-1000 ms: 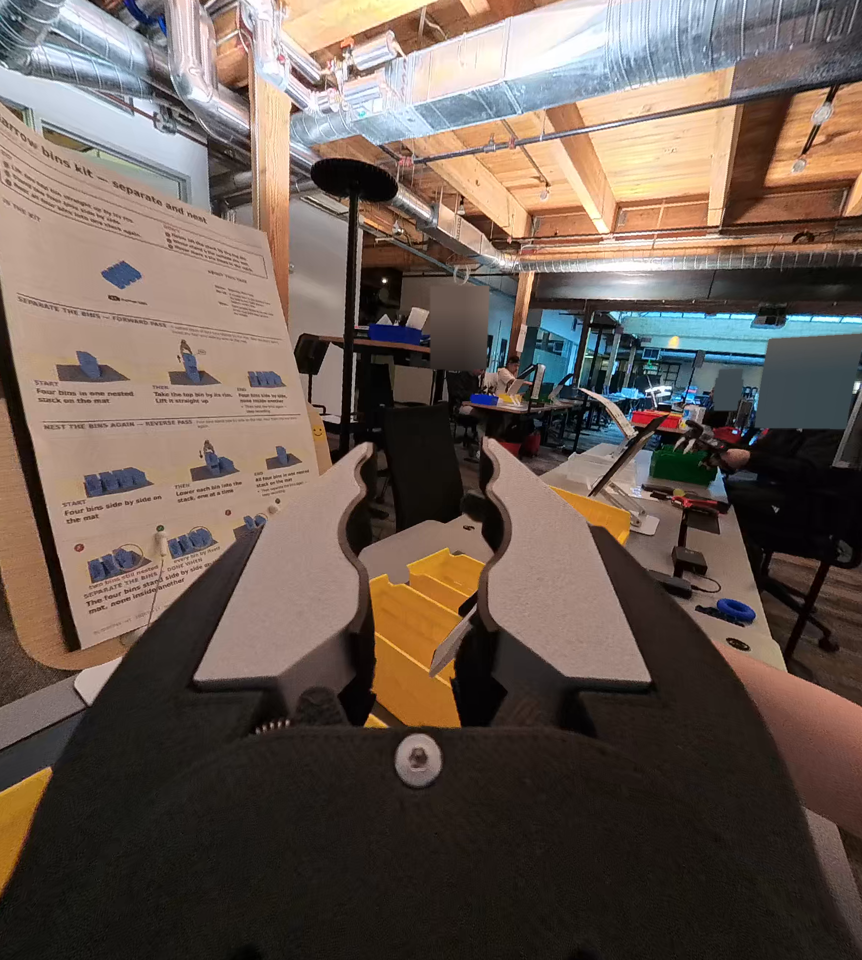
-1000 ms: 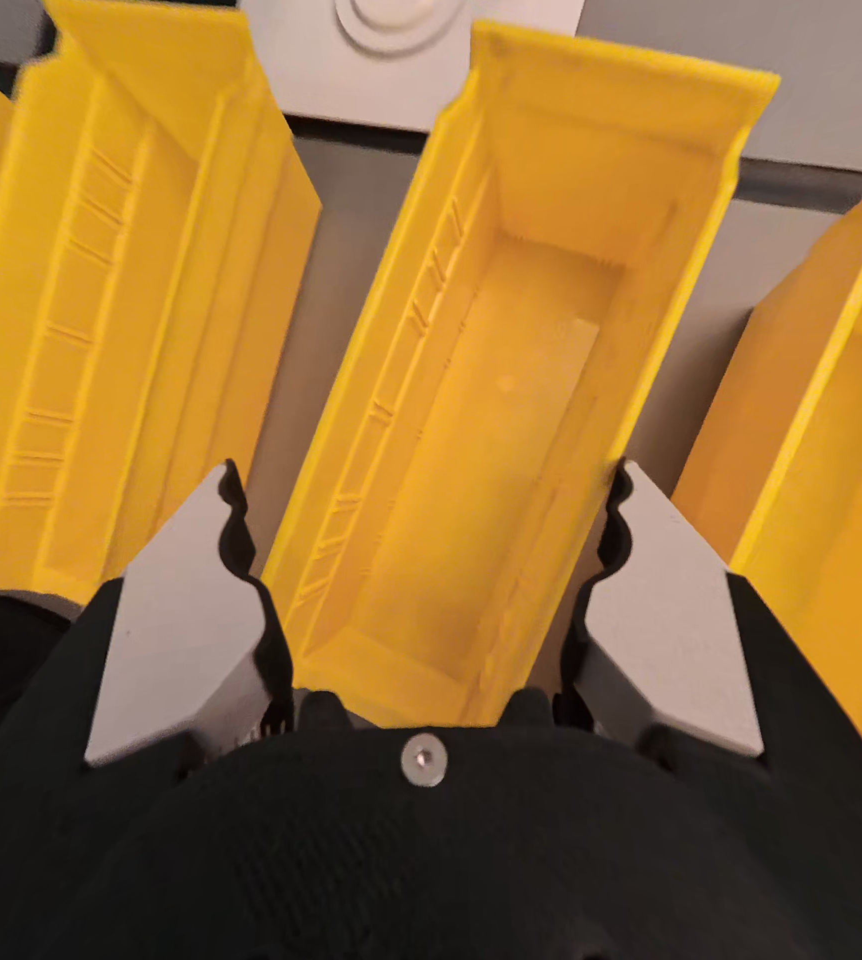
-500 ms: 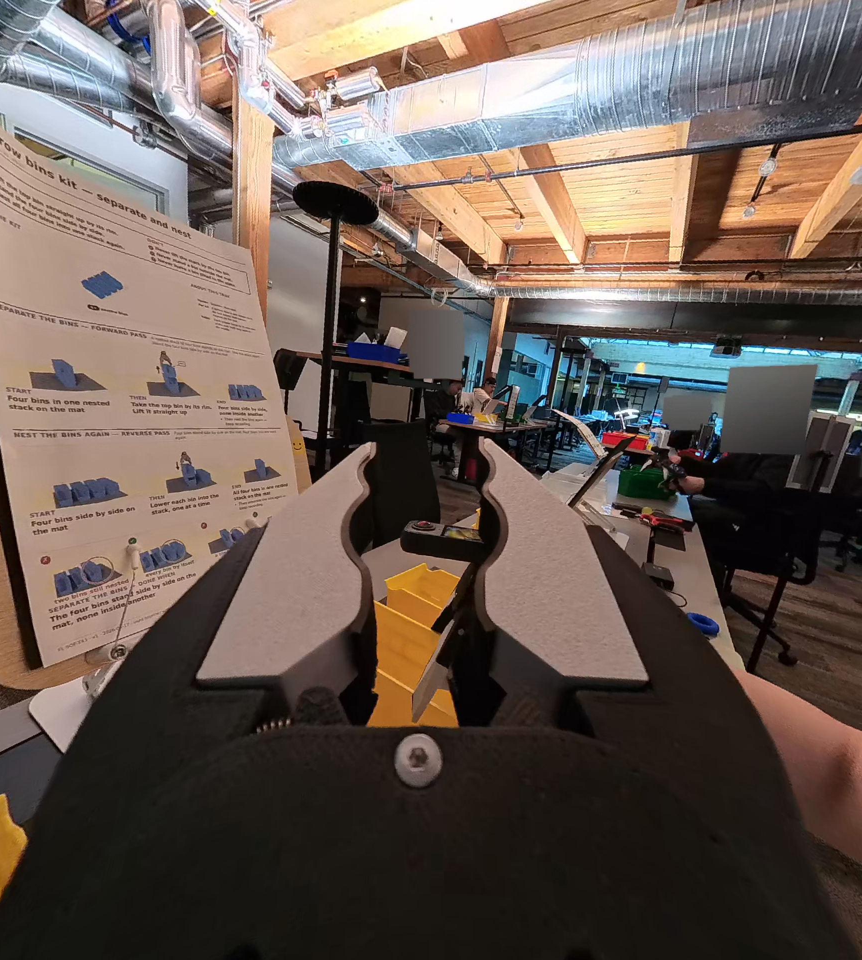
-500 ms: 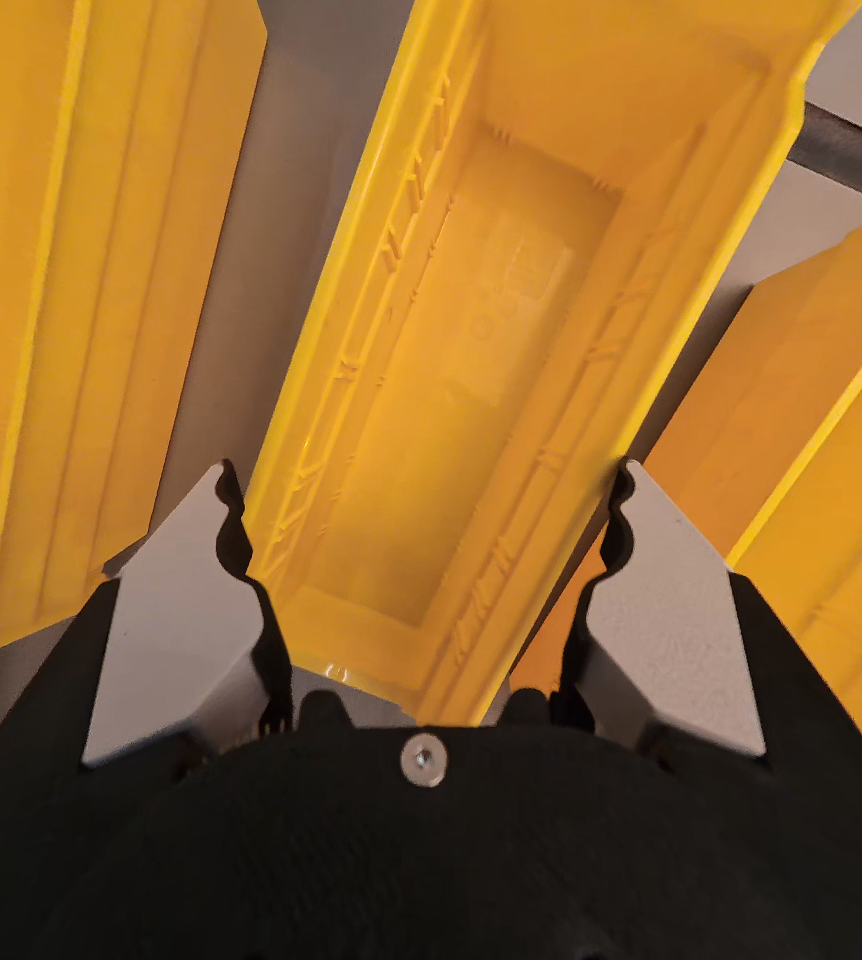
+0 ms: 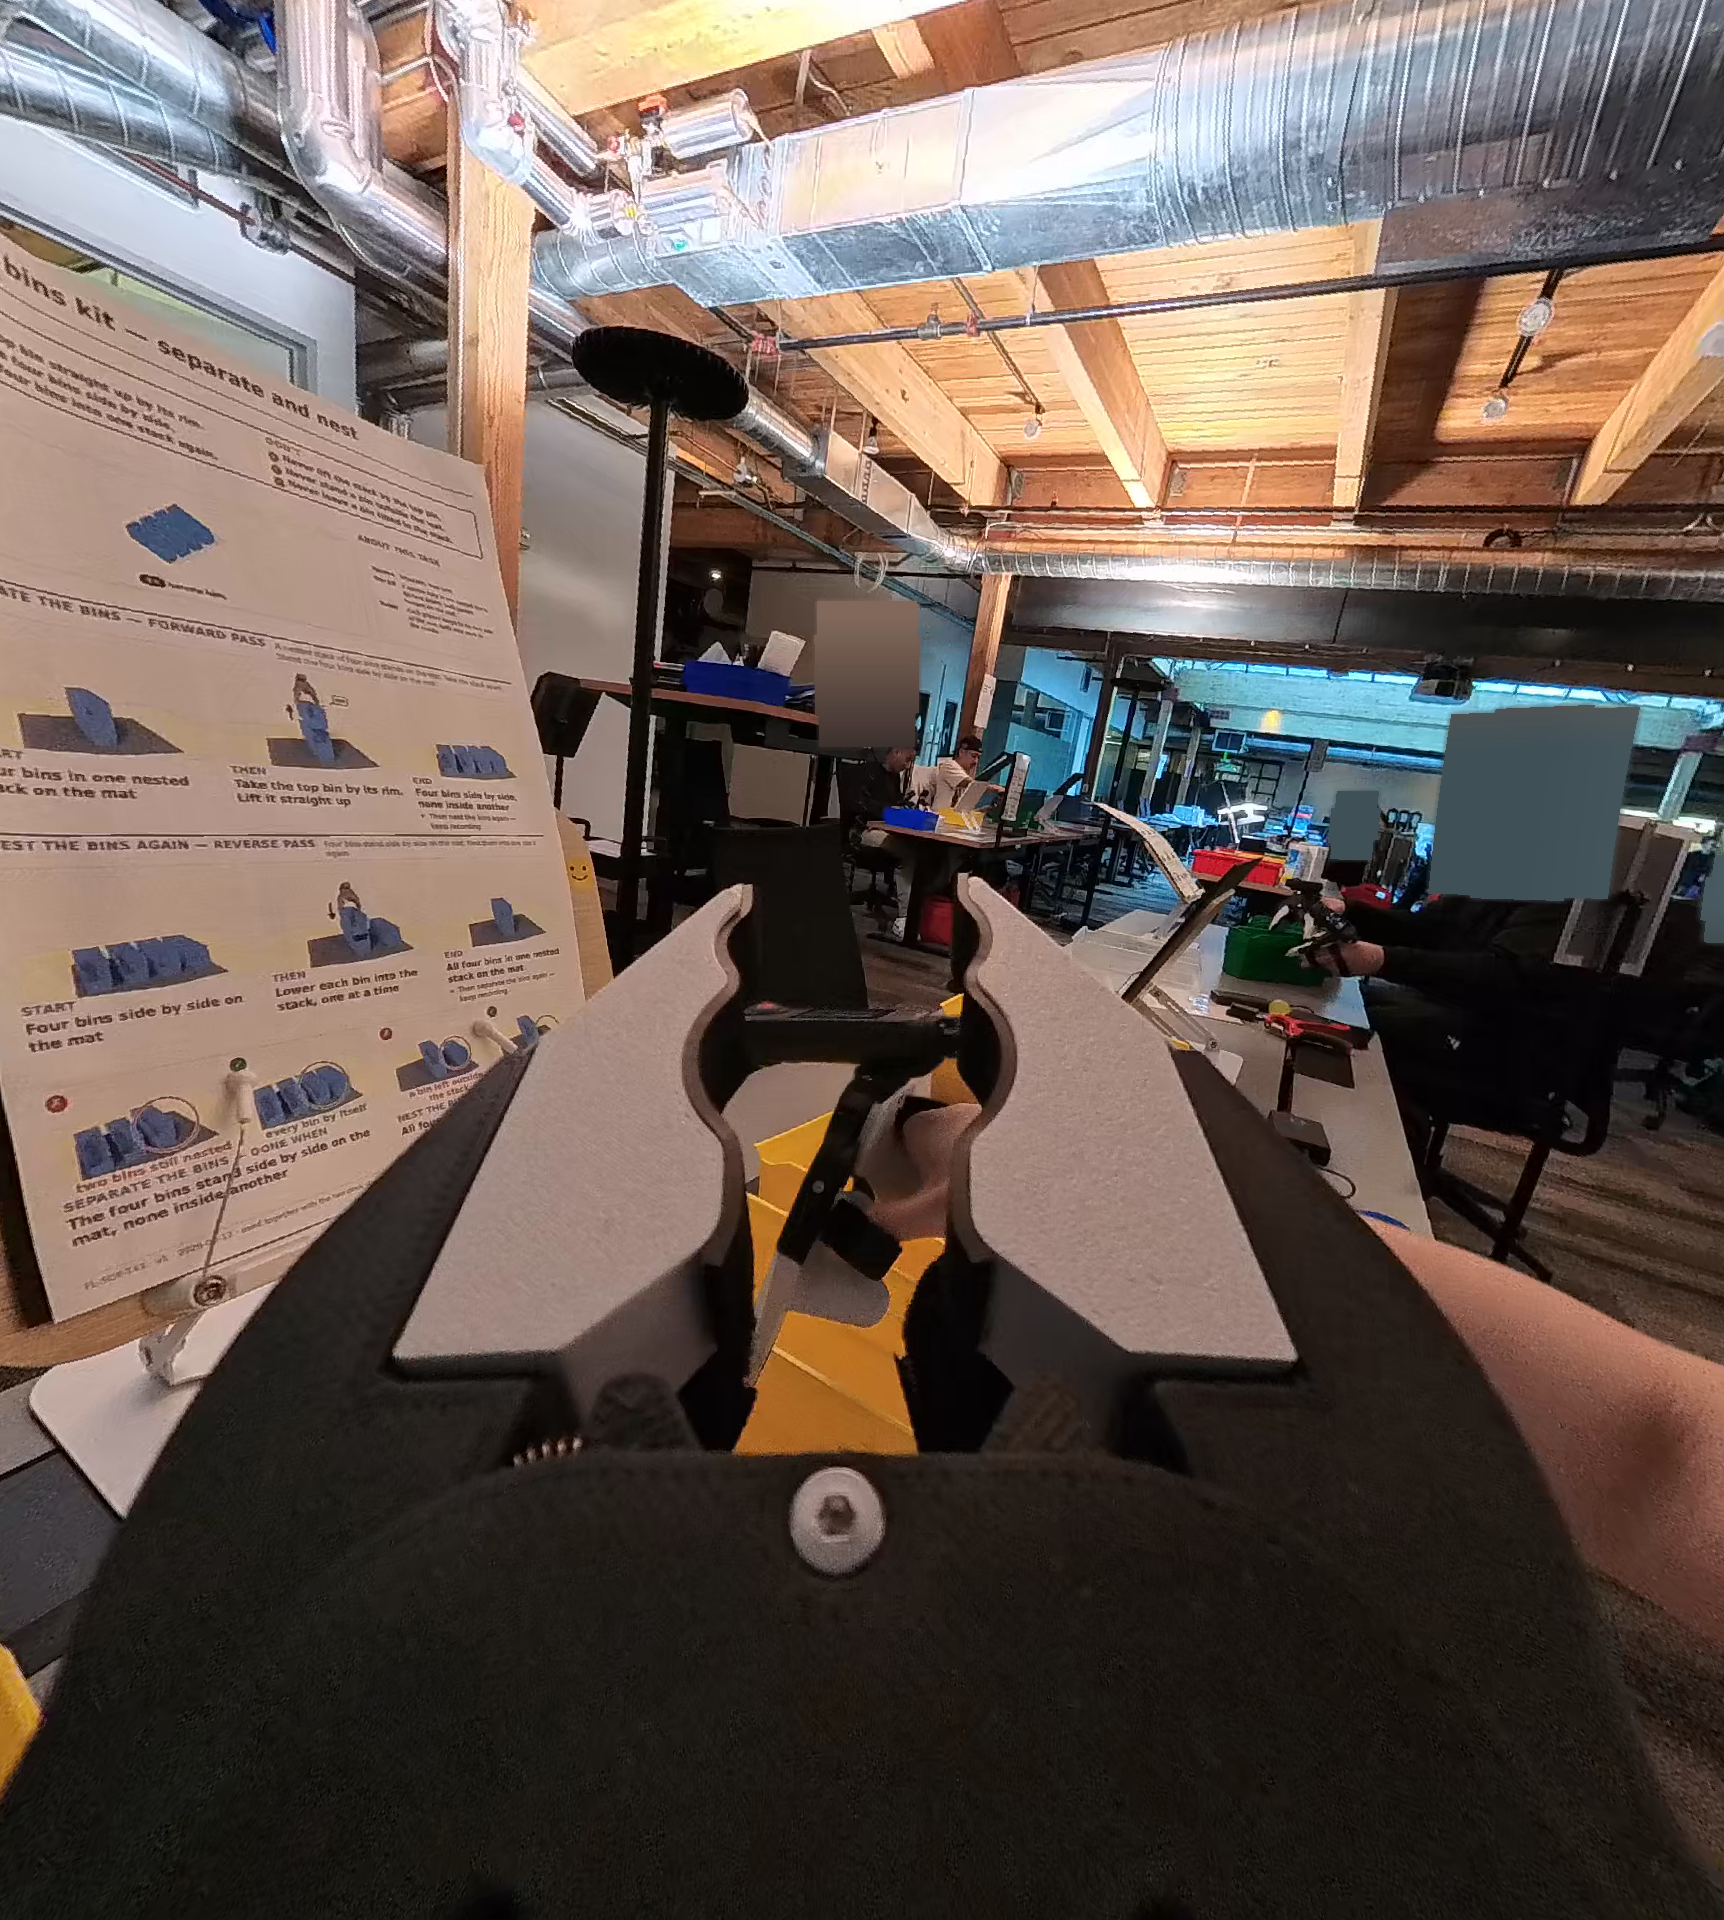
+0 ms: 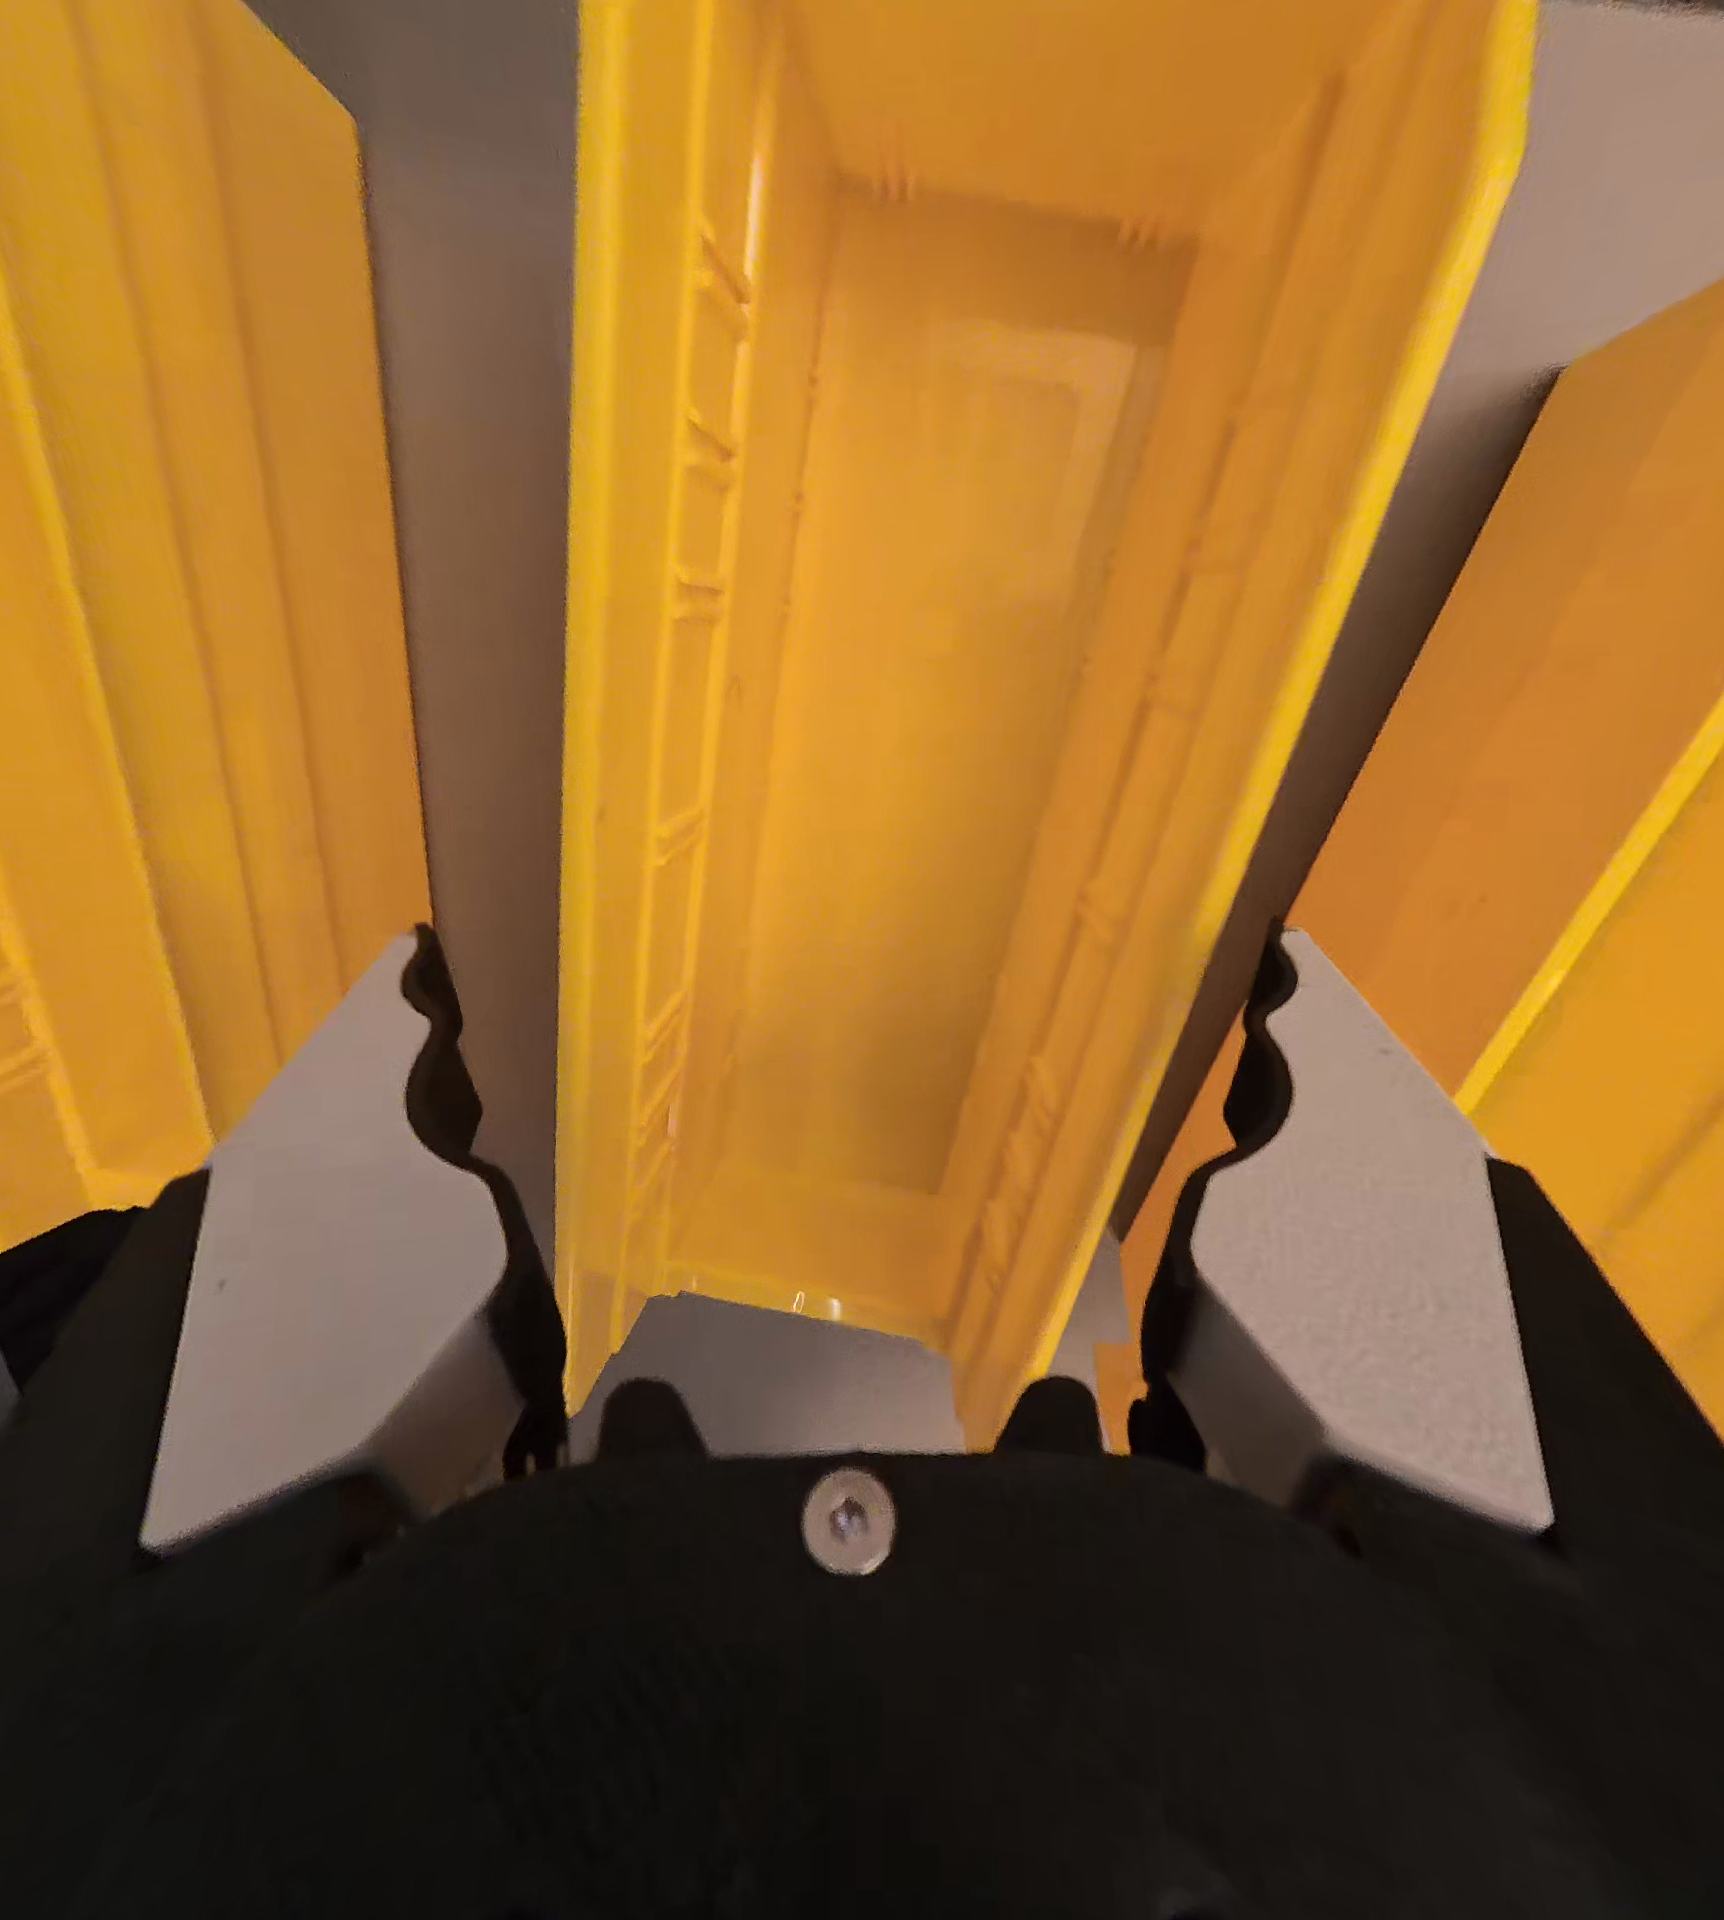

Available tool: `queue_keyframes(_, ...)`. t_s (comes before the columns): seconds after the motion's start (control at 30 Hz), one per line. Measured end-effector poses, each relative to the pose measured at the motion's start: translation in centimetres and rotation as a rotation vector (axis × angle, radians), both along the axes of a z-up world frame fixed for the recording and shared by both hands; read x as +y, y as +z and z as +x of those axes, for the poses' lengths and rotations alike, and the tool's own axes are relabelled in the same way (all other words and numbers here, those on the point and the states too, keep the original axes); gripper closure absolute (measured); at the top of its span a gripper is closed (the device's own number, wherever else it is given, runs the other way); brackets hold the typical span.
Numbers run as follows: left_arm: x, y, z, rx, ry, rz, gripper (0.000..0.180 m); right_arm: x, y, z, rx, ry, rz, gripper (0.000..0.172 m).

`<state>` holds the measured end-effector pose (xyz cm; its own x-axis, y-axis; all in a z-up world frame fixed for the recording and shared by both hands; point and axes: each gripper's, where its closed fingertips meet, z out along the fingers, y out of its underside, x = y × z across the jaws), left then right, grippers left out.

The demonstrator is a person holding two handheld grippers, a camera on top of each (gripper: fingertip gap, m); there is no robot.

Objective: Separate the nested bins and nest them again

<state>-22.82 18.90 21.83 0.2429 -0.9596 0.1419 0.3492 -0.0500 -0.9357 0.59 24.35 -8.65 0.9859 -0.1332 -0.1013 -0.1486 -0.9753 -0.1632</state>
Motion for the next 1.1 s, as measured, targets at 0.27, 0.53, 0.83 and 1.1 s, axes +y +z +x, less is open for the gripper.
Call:
queue_keyframes(0.27, 0.3, -0.2, 0.2, -0.012, -0.023, -0.039, 0.146, -0.4, -1.6, 1.0, -0.123, -0.025, -0.113, 0.026)
queue_keyframes(0.53, 0.2, -0.2, 0.3, -0.014, -0.029, -0.039, 0.146, -0.6, -2.9, 0.4, -0.093, -0.082, -0.114, 0.025)
queue_keyframes(0.83, 0.1, -0.2, 0.5, -0.011, -0.032, -0.042, 0.146, -0.6, -2.7, 0.5, -0.092, -0.085, -0.111, 0.036)
queue_keyframes(1.1, 0.2, -0.2, 0.5, -0.023, -0.039, -0.057, 0.146, -1.1, -2.2, 0.6, -0.065, -0.073, -0.152, 0.053)
